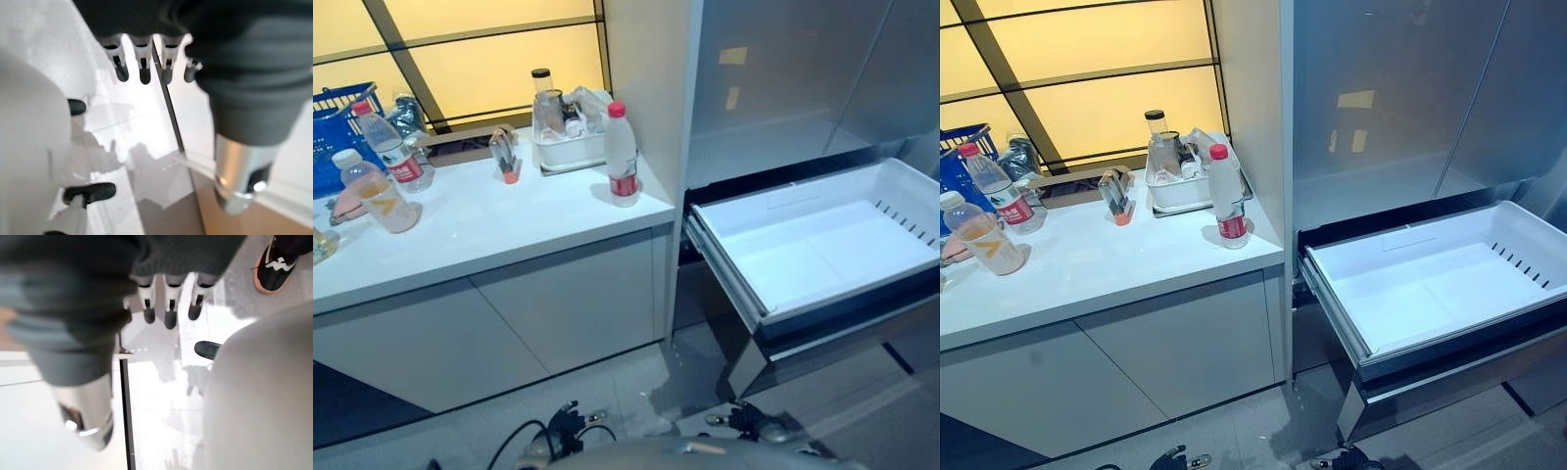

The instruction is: Take the drinks into the refrigerator

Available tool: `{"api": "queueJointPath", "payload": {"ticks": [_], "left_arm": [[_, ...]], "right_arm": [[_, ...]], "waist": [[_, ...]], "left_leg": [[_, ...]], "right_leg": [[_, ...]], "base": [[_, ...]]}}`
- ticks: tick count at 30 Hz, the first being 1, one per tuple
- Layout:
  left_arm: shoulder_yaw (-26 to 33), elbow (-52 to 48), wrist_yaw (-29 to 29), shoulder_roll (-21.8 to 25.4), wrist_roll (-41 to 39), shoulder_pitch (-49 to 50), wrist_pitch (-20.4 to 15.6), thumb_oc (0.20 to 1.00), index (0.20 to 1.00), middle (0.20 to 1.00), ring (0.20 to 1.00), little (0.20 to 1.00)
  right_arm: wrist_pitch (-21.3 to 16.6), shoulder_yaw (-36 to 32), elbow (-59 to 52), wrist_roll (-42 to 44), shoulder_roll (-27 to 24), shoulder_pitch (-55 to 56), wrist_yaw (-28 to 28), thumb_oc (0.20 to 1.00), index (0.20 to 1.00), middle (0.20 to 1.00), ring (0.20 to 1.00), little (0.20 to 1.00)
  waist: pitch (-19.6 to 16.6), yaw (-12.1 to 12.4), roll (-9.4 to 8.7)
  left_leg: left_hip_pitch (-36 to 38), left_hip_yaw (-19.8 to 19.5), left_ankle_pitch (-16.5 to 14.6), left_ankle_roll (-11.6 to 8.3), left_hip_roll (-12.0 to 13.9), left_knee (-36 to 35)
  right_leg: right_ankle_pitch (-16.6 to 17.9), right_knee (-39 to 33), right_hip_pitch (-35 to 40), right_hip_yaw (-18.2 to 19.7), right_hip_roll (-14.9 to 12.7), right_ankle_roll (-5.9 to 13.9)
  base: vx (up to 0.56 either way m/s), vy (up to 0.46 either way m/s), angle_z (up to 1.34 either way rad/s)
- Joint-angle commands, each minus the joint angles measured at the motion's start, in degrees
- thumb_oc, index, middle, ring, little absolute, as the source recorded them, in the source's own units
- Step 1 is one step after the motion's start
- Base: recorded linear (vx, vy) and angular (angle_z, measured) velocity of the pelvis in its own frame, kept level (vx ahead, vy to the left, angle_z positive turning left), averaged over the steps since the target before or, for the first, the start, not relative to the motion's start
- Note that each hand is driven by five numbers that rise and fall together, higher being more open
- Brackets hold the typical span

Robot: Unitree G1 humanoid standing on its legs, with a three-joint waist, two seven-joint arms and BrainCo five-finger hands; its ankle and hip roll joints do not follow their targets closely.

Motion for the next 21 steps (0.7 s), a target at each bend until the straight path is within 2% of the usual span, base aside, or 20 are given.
{"api": "queueJointPath", "payload": {"ticks": [1, 5, 8, 12, 16, 21], "left_arm": [[0.4, 1.6, -1.0, -0.4, -2.0, -3.3, -1.1, 1.000, 1.000, 1.000, 1.000, 1.000], [1.8, 1.1, -0.7, -0.5, -5.0, -3.3, -1.8, 1.000, 1.000, 1.000, 1.000, 1.000], [3.5, -1.4, -0.5, -0.5, -10.4, -3.4, -2.8, 1.000, 1.000, 1.000, 1.000, 1.000], [1.8, -8.1, -0.7, 0.1, -11.7, -3.5, -4.8, 1.000, 1.000, 1.000, 1.000, 1.000], [1.1, -21.4, -2.2, 1.7, -17.4, -1.9, -6.6, 1.000, 1.000, 1.000, 1.000, 1.000], [-0.4, -41.1, -4.8, 4.9, -23.3, 2.1, -7.1, 1.000, 1.000, 1.000, 1.000, 1.000]], "right_arm": [[-1.2, 0.4, 3.6, 1.0, 0.7, -3.8, -0.2, 1.000, 1.000, 1.000, 1.000, 1.000], [-1.2, 0.2, 3.8, 1.2, 0.6, -3.9, 0.0, 1.000, 1.000, 1.000, 1.000, 1.000], [-1.3, -0.1, 3.4, 1.8, 0.2, -4.0, -0.3, 1.000, 1.000, 1.000, 1.000, 1.000], [-1.8, 0.1, 2.6, 2.1, 0.0, -3.8, -0.4, 1.000, 1.000, 1.000, 1.000, 1.000], [-2.1, -0.3, 1.8, 2.2, -0.8, -3.5, -0.1, 1.000, 1.000, 1.000, 1.000, 1.000], [-2.1, -0.7, 0.6, 2.3, -1.2, -3.9, 0.5, 1.000, 1.000, 1.000, 1.000, 1.000]], "waist": [[1.7, 1.1, -3.69], [1.5, 1.2, -3.72], [1.6, 1.2, -3.81], [2.0, 1.2, -3.80], [2.5, 1.3, -3.75], [2.8, 1.5, -3.63]], "left_leg": [[-2.1, -0.7, 0.0, 2.59, -4.4, 0.3], [-2.0, -0.6, 0.0, 2.54, -4.4, 0.3], [-2.0, -0.7, 0.0, 2.49, -4.4, 0.3], [-2.2, -0.7, 0.1, 2.50, -4.4, 0.4], [-2.6, -0.8, 0.3, 2.45, -4.4, 0.5], [-2.8, -0.6, 0.5, 2.42, -4.3, 0.4]], "right_leg": [[-7.3, 2.3, 7.1, -1.1, 0.0, 2.08], [-7.2, 2.2, 7.2, -1.1, 0.0, 2.11], [-7.1, 2.2, 7.2, -1.0, 0.0, 2.10], [-7.0, 2.2, 7.0, -1.0, 0.0, 2.14], [-6.9, 2.3, 6.6, -1.0, -0.1, 2.21], [-6.5, 2.3, 6.3, -0.7, -0.1, 2.29]], "base": [[0.00, 0.000, 0.00], [0.00, 0.000, 0.00], [0.00, 0.000, 0.00], [0.00, 0.000, 0.00], [0.00, 0.000, 0.00], [0.00, 0.000, 0.00]]}}
